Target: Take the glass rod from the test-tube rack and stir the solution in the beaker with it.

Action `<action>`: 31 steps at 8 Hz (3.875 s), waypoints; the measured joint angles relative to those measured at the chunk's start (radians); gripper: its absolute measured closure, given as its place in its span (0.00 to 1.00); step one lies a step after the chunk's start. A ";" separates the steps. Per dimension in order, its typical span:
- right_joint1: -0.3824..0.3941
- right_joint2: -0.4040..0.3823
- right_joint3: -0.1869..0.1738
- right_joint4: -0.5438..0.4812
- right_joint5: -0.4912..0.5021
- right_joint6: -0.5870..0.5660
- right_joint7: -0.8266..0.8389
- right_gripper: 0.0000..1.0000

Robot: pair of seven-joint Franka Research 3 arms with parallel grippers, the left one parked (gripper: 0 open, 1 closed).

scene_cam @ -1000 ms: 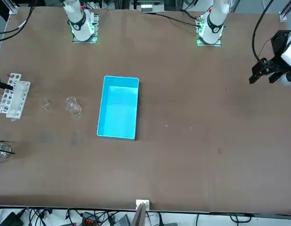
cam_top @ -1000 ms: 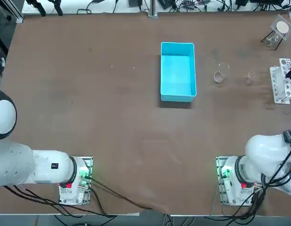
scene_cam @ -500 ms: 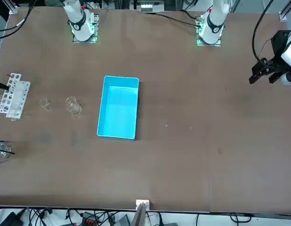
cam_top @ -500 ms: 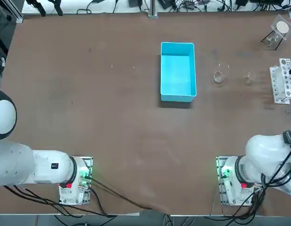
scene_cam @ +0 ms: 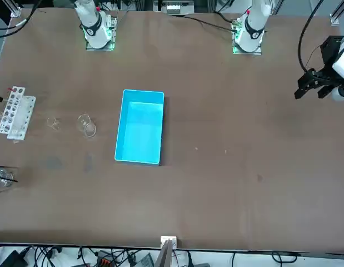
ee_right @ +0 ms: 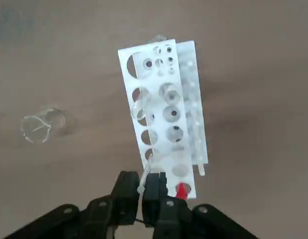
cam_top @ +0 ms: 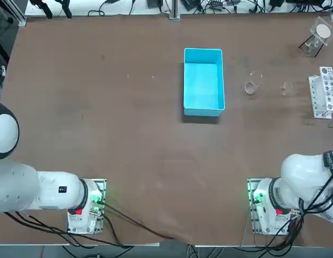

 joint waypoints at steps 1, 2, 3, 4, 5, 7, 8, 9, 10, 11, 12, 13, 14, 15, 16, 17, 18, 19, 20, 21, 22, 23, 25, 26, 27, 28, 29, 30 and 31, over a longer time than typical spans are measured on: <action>0.000 -0.029 0.000 0.002 -0.015 -0.018 0.000 0.90; 0.000 -0.068 0.000 0.006 -0.021 -0.033 0.000 0.90; 0.002 -0.120 0.006 0.010 -0.021 -0.050 0.000 0.90; 0.013 -0.171 0.018 0.010 -0.020 -0.071 0.008 0.90; 0.050 -0.210 0.029 0.010 -0.018 -0.102 0.055 0.90; 0.205 -0.241 0.041 0.002 -0.016 -0.161 0.238 0.89; 0.304 -0.241 0.045 -0.007 -0.016 -0.172 0.346 0.89; 0.392 -0.240 0.049 -0.024 -0.016 -0.174 0.416 0.89; 0.464 -0.239 0.049 -0.048 -0.016 -0.174 0.457 0.90; 0.519 -0.237 0.049 -0.073 -0.009 -0.173 0.480 0.91; 0.564 -0.235 0.048 -0.100 0.012 -0.162 0.508 0.91; 0.601 -0.234 0.049 -0.126 0.032 -0.133 0.550 0.91; 0.635 -0.234 0.049 -0.150 0.037 -0.088 0.607 0.90; 0.664 -0.236 0.049 -0.183 0.037 -0.031 0.660 0.90; 0.677 -0.242 0.049 -0.230 0.037 0.035 0.687 0.90; 0.678 -0.253 0.048 -0.291 0.037 0.112 0.694 0.90; 0.678 -0.265 0.045 -0.347 0.037 0.180 0.695 0.90; 0.678 -0.274 0.043 -0.384 0.037 0.225 0.702 0.90; 0.679 -0.280 0.043 -0.406 0.037 0.247 0.707 0.90; 0.684 -0.287 0.044 -0.437 0.037 0.264 0.709 0.90; 0.690 -0.295 0.044 -0.481 0.037 0.309 0.714 0.90; 0.695 -0.303 0.044 -0.532 0.037 0.367 0.721 0.90; 0.696 -0.314 0.044 -0.589 0.037 0.434 0.734 0.90; 0.696 -0.314 0.044 -0.594 0.037 0.449 0.748 0.90; 0.704 -0.312 0.044 -0.599 0.037 0.458 0.767 0.90; 0.724 -0.305 0.044 -0.604 0.037 0.469 0.795 0.90; 0.739 -0.297 0.045 -0.606 0.037 0.478 0.819 0.89; 0.745 -0.288 0.045 -0.606 0.037 0.488 0.825 0.89; 0.746 -0.278 0.044 -0.606 0.037 0.504 0.826 0.90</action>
